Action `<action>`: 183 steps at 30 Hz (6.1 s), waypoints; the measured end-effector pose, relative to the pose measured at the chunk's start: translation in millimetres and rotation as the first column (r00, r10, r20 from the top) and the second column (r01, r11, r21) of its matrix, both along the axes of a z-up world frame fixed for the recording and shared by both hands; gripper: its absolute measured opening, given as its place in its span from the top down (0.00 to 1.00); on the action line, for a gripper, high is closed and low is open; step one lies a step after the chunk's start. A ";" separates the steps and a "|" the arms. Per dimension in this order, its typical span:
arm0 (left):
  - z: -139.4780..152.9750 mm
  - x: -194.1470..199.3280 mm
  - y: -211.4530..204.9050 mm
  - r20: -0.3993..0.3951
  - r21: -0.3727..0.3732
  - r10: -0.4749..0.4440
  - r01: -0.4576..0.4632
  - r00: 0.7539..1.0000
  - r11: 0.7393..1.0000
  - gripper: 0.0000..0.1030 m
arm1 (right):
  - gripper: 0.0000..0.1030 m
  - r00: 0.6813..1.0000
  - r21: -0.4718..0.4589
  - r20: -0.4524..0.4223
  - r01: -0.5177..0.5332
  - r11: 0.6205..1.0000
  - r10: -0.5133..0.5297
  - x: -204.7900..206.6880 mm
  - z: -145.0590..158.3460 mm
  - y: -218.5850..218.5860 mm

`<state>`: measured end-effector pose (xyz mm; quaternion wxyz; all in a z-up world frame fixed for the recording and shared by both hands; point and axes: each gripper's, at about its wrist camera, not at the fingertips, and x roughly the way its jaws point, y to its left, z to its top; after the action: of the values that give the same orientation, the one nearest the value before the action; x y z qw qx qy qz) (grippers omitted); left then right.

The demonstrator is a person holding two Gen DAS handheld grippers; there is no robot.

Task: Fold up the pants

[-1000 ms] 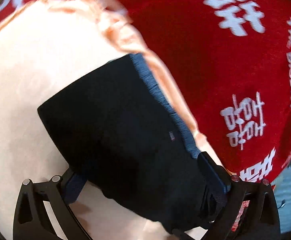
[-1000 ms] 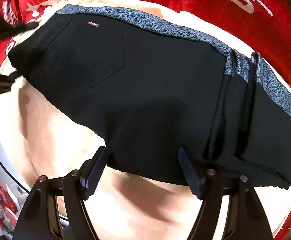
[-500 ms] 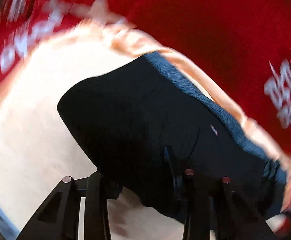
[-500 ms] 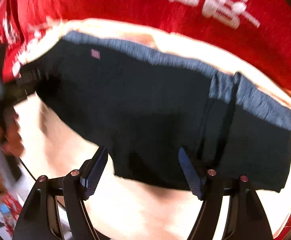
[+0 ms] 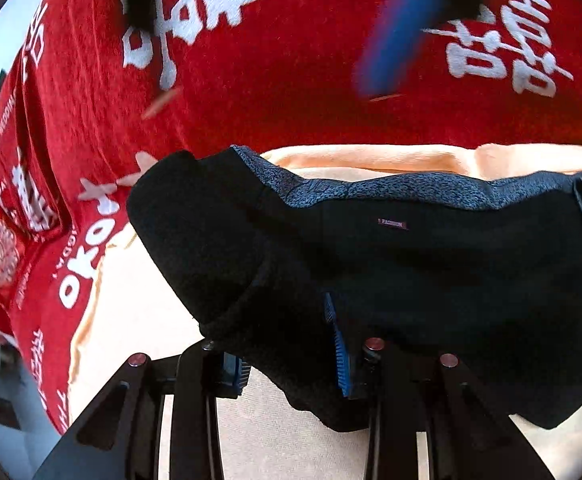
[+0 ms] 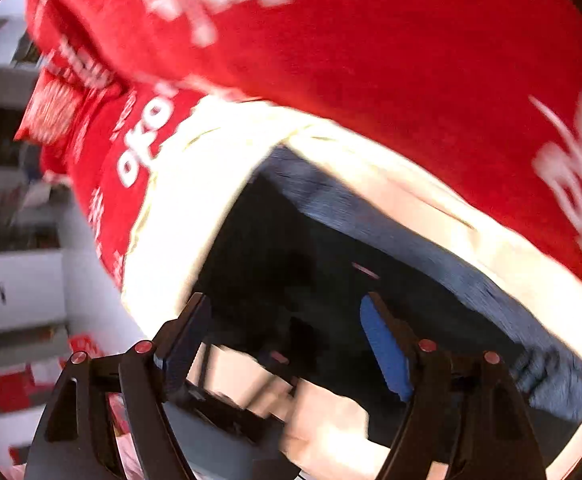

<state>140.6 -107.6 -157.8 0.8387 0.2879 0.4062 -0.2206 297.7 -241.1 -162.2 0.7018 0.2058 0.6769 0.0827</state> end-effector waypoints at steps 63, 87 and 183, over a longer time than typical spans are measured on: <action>75.3 -207.0 -185.3 -0.229 -0.023 -0.374 0.379 0.899 0.925 0.24 | 0.75 0.832 0.058 0.106 0.541 0.839 -0.544 -378.0 -50.1 -271.2; 50.4 -76.4 -157.7 -0.328 -0.017 -0.016 0.011 0.945 1.000 0.23 | 0.64 0.868 -0.247 0.216 0.491 0.835 -0.447 -360.3 2.3 -231.4; -26.8 -52.4 -203.7 -0.725 -0.272 -0.258 0.078 0.639 0.959 0.36 | 0.57 0.723 0.413 0.029 0.621 0.666 -0.691 -418.5 -87.4 -340.9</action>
<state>88.2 -311.3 -184.6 0.5962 0.1142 0.6618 -0.4399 -120.8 -582.0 -249.6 0.6900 0.5577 0.4604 -0.0300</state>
